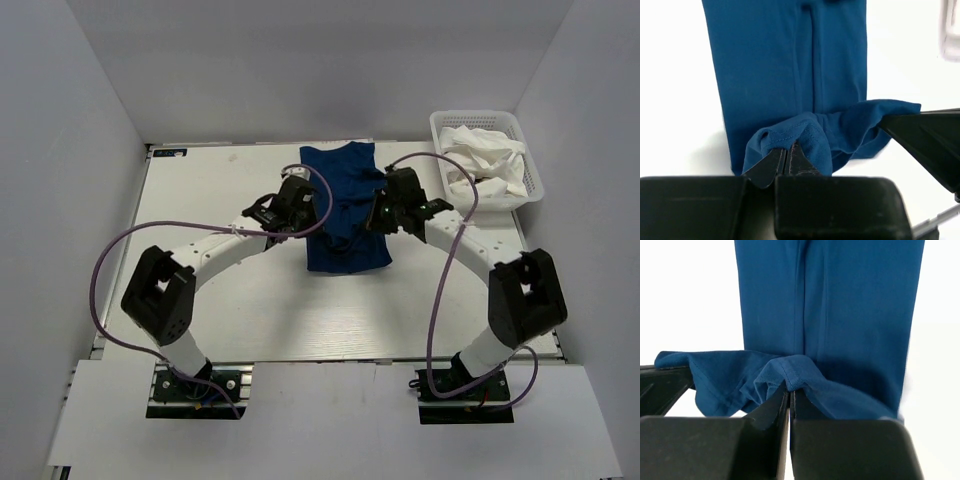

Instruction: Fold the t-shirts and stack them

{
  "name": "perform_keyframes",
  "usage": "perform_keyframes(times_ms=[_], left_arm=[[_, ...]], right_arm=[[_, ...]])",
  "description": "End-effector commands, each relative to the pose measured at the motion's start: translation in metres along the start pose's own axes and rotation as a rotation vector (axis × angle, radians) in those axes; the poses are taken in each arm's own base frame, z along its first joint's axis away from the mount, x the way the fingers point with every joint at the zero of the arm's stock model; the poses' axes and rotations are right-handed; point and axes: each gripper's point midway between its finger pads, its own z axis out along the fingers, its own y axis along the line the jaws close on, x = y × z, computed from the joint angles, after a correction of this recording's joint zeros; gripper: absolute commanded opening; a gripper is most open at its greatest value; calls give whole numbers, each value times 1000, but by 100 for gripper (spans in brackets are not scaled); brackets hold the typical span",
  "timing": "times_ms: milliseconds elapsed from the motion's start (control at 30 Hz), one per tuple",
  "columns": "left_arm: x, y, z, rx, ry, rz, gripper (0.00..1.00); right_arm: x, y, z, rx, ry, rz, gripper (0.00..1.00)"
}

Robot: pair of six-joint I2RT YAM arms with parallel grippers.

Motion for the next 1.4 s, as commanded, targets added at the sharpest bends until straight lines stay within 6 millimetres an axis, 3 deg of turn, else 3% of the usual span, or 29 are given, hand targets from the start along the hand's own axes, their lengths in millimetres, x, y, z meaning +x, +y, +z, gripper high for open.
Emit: perform_keyframes(times_ms=[0,100,133,200,267,400,433,467,533,567,600,633,667,700,767,800,833,867,900,933,967,1000,1067,1100,1167,1200,1233,1267,1367], left_arm=[[-30,1,10,30,-17,53,0],[-43,11,33,8,13,31,0],[-50,10,37,21,11,21,0],[-49,27,53,-3,42,-3,0],[-60,33,64,7,32,-24,0],[-72,46,95,4,43,-34,0],[-72,44,109,15,50,-34,0],[-75,46,114,32,60,-36,0],[-85,34,119,111,73,-18,8],[-86,30,121,136,73,-1,23],[-89,28,120,169,73,17,38],[-92,26,120,176,62,19,50],[-99,22,116,188,41,23,68],[-98,23,112,188,40,38,78],[-107,19,97,192,9,56,90],[-103,23,93,179,12,54,92],[-104,24,86,171,2,54,94],[-115,16,68,192,-37,70,94],[-107,23,64,175,-27,67,100],[-104,24,57,175,-28,67,100],[-102,24,50,157,-41,72,100],[-97,28,36,146,-49,72,100],[-85,33,24,124,-44,76,100],[-64,39,23,116,3,78,100],[-52,38,8,144,21,58,100],[-32,48,8,133,63,53,100],[-27,51,6,132,65,53,100],[-12,51,1,151,92,48,100],[9,52,1,174,132,40,100]], right_arm=[[-36,-2,10,35,-55,1,0],[-50,-6,27,52,-49,14,0],[-64,-5,28,46,-78,19,0],[-64,-19,39,91,-52,37,0],[-80,-22,41,91,-77,42,0],[-87,-45,75,132,-63,44,0],[-102,-46,75,127,-91,40,0],[-102,-52,85,135,-83,29,0],[-113,-56,98,133,-95,12,0],[-116,-57,101,135,-96,-7,1],[-121,-61,101,141,-103,-14,8],[-128,-61,103,144,-105,-24,27],[-130,-59,104,129,-100,-35,39],[-133,-61,103,123,-103,-39,53],[-136,-49,96,75,-101,-85,90],[-139,-43,88,65,-113,-101,90],[-127,-47,88,75,-88,-116,90],[-133,-29,69,18,-109,-131,90],[-133,-23,64,-4,-123,-142,90],[-105,-30,67,-5,-70,-136,90],[-113,-14,50,-43,-120,-161,90],[-87,-26,53,-25,-68,-148,90],[-78,-22,40,-32,-73,-140,90],[-55,-36,37,-3,-37,-123,90],[-48,-37,27,-8,-51,-98,90],[-23,-54,24,21,-22,-70,90],[-24,-53,17,15,-46,-61,90],[-12,-62,18,40,-30,-28,90],[3,-78,19,82,4,33,90]])
